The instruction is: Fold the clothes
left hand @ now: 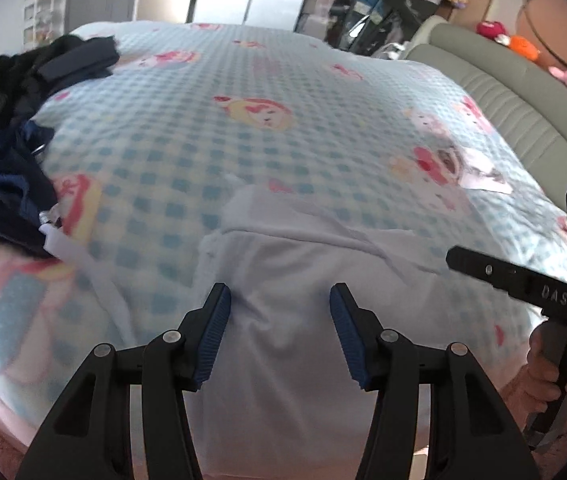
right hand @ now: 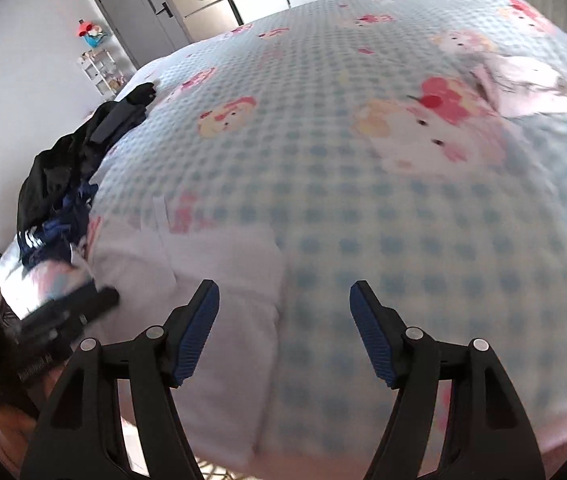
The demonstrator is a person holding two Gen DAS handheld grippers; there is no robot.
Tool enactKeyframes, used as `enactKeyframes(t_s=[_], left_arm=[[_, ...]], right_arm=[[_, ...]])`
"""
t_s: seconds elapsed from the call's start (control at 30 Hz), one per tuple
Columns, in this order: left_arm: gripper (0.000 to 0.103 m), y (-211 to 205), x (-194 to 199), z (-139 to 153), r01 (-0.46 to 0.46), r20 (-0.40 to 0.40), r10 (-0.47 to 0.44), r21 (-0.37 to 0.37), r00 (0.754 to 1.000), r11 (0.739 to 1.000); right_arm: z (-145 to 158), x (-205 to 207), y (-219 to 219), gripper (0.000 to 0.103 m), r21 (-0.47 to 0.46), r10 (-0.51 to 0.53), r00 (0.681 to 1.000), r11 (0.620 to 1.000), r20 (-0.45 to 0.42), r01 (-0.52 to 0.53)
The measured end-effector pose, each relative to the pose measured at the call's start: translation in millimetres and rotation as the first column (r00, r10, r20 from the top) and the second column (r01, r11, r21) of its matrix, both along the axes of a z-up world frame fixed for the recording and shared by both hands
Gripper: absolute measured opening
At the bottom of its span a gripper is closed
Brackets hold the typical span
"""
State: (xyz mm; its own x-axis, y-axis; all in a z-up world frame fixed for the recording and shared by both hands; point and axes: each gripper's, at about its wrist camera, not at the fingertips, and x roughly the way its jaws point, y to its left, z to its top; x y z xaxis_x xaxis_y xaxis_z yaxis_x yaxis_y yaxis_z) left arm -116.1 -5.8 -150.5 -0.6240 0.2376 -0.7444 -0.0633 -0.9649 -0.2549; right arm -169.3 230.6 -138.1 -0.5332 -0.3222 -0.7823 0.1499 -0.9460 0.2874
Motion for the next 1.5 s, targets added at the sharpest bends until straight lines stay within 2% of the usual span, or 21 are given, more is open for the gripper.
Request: enactKeyframes(t_s=[0.07,0.17,0.23,0.37,0.43,0.5,0.6,0.73,0.83,0.97,1.03,1.1,1.13,1.17,1.27,1.33,1.4,1.5], left_arm=[[0.055,-9.7,-0.3,-8.3,-0.034,0.035,0.035,-0.025,0.999,0.999],[0.058,-36.4,2.5,-29.0,-0.074,0.093,0.064,0.108,0.994,0.991],[0.059,-40.1,6.2,-33.3,-0.068,0.095,0.056,0.13,0.994,0.989],[0.06,-40.3,6.0,-30.0,-0.048,0.078,0.039,0.127,0.996,0.991],[0.06,-49.0,9.0,-24.3,-0.058,0.047,0.05,0.179,0.998,0.982],[0.06,-54.3,14.8,-13.3,-0.048,-0.017,0.053,0.214,0.998,0.976],[0.058,-56.9,16.9,-4.6,-0.028,-0.069,0.045,0.237,0.997,0.971],[0.058,-55.7,12.5,-20.2,-0.04,-0.002,0.042,0.231,0.999,0.972],[0.058,-53.2,14.2,-27.5,-0.039,0.033,0.033,0.205,0.999,0.978],[0.06,-55.3,14.0,-28.2,-0.032,0.046,0.023,0.201,0.999,0.979],[0.06,-57.3,14.3,-29.2,-0.028,0.05,0.018,0.205,0.999,0.978],[0.06,-58.0,14.5,-28.5,-0.024,0.049,0.013,0.227,0.999,0.974],[0.059,-58.4,14.6,-28.2,-0.021,0.049,0.01,0.238,0.999,0.971],[0.058,-59.9,15.3,-27.3,-0.003,0.041,-0.009,0.284,0.999,0.959],[0.058,-64.2,17.4,-24.7,0.053,0.012,-0.064,0.412,0.998,0.909],[0.058,-62.7,17.8,-26.6,0.049,0.019,-0.062,0.415,0.998,0.908],[0.058,-60.7,16.6,-34.9,0.03,0.058,-0.056,0.376,0.997,0.926],[0.058,-66.8,16.8,-42.4,0.005,0.086,-0.044,0.407,0.995,0.913]], right_arm=[[-8.2,-14.1,-12.1,0.069,0.021,0.019,1.0,1.0,0.014,-0.02],[-25.0,-22.1,-26.4,0.069,0.089,0.035,0.999,0.995,0.023,-0.037],[-34.3,-24.4,-28.7,0.068,0.137,0.026,0.999,0.99,0.022,-0.029],[-40.2,-31.6,-21.7,0.068,0.22,-0.042,0.999,0.975,0.001,0.041],[-35.6,-33.6,-15.7,0.067,0.238,-0.093,0.996,0.967,0.0,0.091],[-25.4,-31.5,-10.4,0.067,0.203,-0.112,0.994,0.973,-0.008,0.111],[-9.1,-18.7,-17.6,0.067,0.115,-0.043,0.998,0.992,-0.038,0.048],[-0.3,-5.5,-46.5,0.068,0.038,0.101,0.993,0.994,-0.058,-0.099],[-6.8,-5.5,-81.3,0.068,0.116,0.215,0.976,0.971,-0.046,-0.208],[-15.5,-26.5,-86.5,0.068,0.21,0.123,0.992,0.971,-0.036,-0.113],[-15.5,-35.0,-76.2,0.068,0.292,-0.01,0.999,0.956,-0.04,0.022],[-13.1,-36.4,-62.8,0.068,0.335,-0.116,0.992,0.934,-0.047,0.125],[-10.8,-32.2,-55.8,0.068,0.307,-0.138,0.989,0.941,-0.045,0.145],[-8.6,-26.0,-51.6,0.067,0.267,-0.131,0.991,0.954,-0.038,0.136],[-7.3,-6.7,-49.4,0.067,0.222,-0.072,0.997,0.972,-0.013,0.073],[-9.2,9.8,-43.1,0.068,0.188,-0.068,0.998,0.98,0.007,0.066],[-14.8,25.8,-31.2,0.07,0.113,-0.088,0.995,0.99,0.039,0.083],[-34.4,34.2,-17.9,0.07,0.02,-0.087,0.99,0.996,0.109,0.086]])
